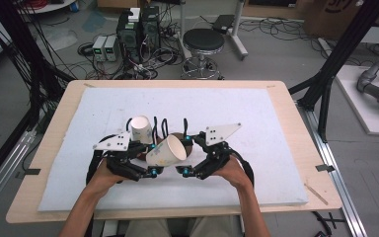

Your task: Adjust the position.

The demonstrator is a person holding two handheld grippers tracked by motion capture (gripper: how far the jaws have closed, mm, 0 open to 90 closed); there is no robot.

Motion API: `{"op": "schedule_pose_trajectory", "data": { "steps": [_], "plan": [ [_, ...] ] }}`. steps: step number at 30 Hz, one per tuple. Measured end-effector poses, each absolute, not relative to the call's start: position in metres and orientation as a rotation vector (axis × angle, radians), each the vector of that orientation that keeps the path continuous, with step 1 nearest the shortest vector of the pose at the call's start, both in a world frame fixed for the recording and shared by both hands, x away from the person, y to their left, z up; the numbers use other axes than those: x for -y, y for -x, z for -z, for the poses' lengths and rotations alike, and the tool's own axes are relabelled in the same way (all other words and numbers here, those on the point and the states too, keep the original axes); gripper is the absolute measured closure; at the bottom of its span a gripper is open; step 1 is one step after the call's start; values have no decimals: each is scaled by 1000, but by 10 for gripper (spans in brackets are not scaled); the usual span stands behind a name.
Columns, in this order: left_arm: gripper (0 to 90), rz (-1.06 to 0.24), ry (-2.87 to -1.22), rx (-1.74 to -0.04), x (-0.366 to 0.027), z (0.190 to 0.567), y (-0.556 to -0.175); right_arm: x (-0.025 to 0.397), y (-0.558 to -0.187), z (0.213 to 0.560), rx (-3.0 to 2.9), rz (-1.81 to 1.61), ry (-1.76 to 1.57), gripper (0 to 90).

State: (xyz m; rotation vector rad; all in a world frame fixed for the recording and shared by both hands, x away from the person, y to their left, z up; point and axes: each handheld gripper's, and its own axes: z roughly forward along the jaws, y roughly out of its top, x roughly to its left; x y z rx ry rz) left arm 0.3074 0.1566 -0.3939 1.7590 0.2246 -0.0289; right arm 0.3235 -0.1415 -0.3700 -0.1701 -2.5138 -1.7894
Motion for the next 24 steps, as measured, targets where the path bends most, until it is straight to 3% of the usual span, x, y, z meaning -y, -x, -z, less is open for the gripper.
{"op": "schedule_pose_trajectory", "data": {
  "steps": [24],
  "plan": [
    [361,50,-1744,-177,-141,393,-308,133,-325,371,2473,1820,121,156]
  ]
}}
